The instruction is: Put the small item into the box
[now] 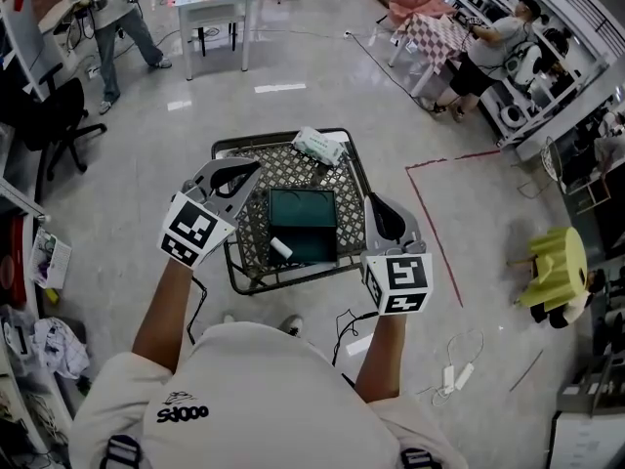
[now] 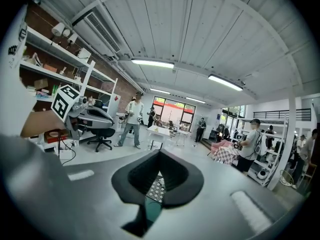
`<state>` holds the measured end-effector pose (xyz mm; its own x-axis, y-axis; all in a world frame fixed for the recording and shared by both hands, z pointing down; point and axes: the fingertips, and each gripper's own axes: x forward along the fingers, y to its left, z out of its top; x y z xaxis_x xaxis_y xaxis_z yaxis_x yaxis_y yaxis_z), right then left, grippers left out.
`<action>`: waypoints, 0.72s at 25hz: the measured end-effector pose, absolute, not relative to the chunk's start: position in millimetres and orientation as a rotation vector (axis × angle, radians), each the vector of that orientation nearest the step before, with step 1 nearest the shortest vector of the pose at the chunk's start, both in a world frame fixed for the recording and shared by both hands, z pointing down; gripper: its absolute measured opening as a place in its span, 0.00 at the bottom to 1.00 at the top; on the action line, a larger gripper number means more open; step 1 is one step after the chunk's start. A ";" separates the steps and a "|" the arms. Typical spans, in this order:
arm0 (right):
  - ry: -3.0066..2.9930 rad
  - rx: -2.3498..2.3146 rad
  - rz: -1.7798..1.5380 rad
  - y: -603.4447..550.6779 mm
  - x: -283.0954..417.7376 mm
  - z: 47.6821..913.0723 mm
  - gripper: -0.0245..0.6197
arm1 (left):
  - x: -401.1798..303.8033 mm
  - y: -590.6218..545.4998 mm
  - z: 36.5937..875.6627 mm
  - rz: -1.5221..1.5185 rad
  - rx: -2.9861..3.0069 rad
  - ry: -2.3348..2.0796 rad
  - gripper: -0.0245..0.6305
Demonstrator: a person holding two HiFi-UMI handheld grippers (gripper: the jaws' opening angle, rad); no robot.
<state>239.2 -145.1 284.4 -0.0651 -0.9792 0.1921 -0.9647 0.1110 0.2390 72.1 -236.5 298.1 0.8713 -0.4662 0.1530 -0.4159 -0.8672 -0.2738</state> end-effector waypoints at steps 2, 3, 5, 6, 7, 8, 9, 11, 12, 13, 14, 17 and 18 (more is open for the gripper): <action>-2.093 1.908 -0.066 -143.9 238.2 284.8 0.05 | 71.6 -235.3 298.5 -0.316 -2.815 0.671 0.04; -2.093 1.907 -0.063 -143.6 238.0 285.3 0.05 | 71.6 -234.9 299.0 -0.317 -2.817 0.669 0.04; -2.092 1.904 -0.058 -143.3 237.6 286.7 0.05 | 71.6 -234.7 300.5 -0.319 -2.821 0.666 0.04; -2.090 1.903 -0.056 -143.1 237.3 287.6 0.05 | 71.4 -234.5 301.6 -0.320 -2.823 0.665 0.04; -2.089 1.901 -0.054 -142.5 236.9 288.6 0.05 | 71.4 -234.2 302.8 -0.320 -2.825 0.663 0.04; -2.089 1.900 -0.054 -141.7 236.5 289.5 0.05 | 71.2 -233.5 304.1 -0.320 -2.828 0.662 0.04; -2.088 1.899 -0.054 -140.7 236.1 290.4 0.05 | 70.9 -232.9 305.2 -0.319 -2.831 0.663 0.05; -2.088 1.897 -0.056 -138.7 235.7 291.8 0.05 | 69.7 -232.2 306.8 -0.317 -2.834 0.669 0.04; -2.087 1.896 -0.055 -138.0 236.0 292.4 0.05 | 69.2 -232.1 307.0 -0.317 -2.834 0.672 0.04; -2.087 1.896 -0.055 -137.5 236.4 292.8 0.05 | 69.1 -232.1 307.0 -0.317 -2.833 0.674 0.04; -2.086 1.897 -0.054 -137.3 236.8 293.0 0.05 | 69.2 -232.2 306.9 -0.317 -2.833 0.674 0.04; -2.086 1.897 -0.050 -137.9 237.1 292.6 0.05 | 69.7 -232.4 306.5 -0.321 -2.832 0.671 0.04; -2.086 1.897 -0.049 -138.2 237.0 292.3 0.05 | 69.7 -232.5 306.3 -0.322 -2.833 0.670 0.04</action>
